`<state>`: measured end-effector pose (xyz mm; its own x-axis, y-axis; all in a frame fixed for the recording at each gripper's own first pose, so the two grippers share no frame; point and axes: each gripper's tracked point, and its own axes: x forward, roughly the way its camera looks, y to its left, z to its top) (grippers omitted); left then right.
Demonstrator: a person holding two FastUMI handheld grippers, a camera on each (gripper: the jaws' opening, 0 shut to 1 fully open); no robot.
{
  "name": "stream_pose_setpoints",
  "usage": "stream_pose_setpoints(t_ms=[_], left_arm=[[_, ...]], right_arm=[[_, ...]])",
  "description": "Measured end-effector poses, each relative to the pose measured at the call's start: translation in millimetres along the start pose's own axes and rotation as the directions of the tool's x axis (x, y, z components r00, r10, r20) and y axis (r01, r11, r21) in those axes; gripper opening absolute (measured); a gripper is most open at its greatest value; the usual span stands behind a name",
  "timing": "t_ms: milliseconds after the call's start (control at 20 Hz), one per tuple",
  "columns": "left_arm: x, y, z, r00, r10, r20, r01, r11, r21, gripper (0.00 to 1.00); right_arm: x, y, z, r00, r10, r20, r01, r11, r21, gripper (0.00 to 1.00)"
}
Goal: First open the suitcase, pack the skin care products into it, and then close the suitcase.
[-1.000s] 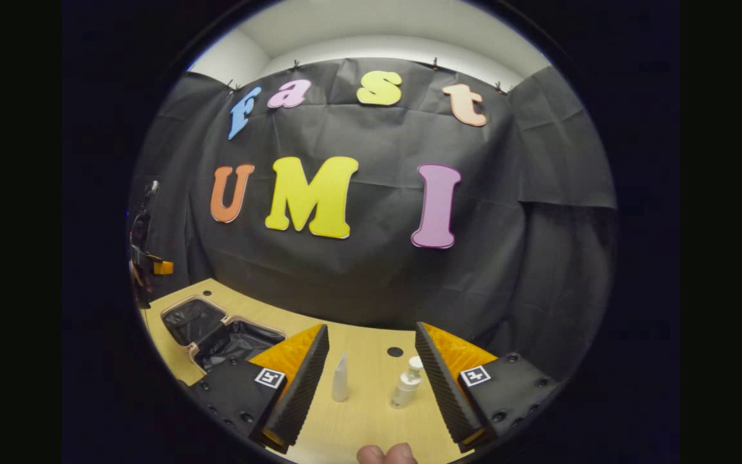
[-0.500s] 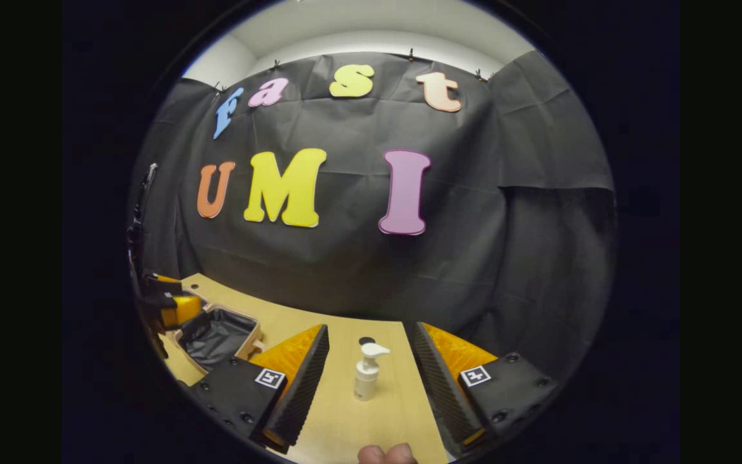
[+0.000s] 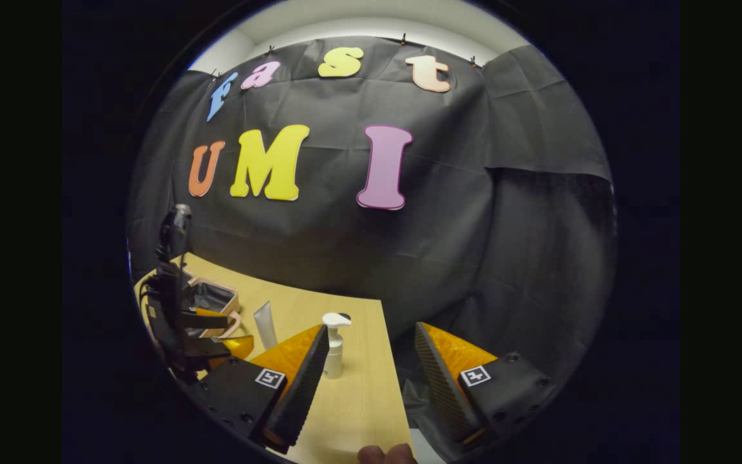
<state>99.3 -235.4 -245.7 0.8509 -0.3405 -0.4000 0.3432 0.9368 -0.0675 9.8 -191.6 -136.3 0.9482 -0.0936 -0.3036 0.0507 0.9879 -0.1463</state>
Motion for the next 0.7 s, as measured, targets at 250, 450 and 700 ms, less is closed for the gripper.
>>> stream_pose_setpoints(t_ms=[250, 450, 700], left_arm=[[61.3, 5.5, -26.1, 0.998, 0.010, -0.058, -0.011, 1.000, -0.014, 0.99], [92.5, 13.9, -42.3, 0.995, 0.029, -0.096, -0.030, 0.999, -0.015, 0.99], [114.7, 20.4, -64.5, 0.984, 0.047, -0.173, -0.053, 0.998, -0.028, 0.98]], right_arm=[[1.0, -18.8, -10.1, 0.999, -0.040, -0.027, 0.039, 0.999, -0.016, 0.80], [2.6, -30.8, -17.2, 0.996, -0.071, -0.051, 0.070, 0.997, -0.021, 0.80], [8.5, -35.9, -25.1, 0.994, -0.083, -0.073, 0.081, 0.996, -0.026, 0.80]])
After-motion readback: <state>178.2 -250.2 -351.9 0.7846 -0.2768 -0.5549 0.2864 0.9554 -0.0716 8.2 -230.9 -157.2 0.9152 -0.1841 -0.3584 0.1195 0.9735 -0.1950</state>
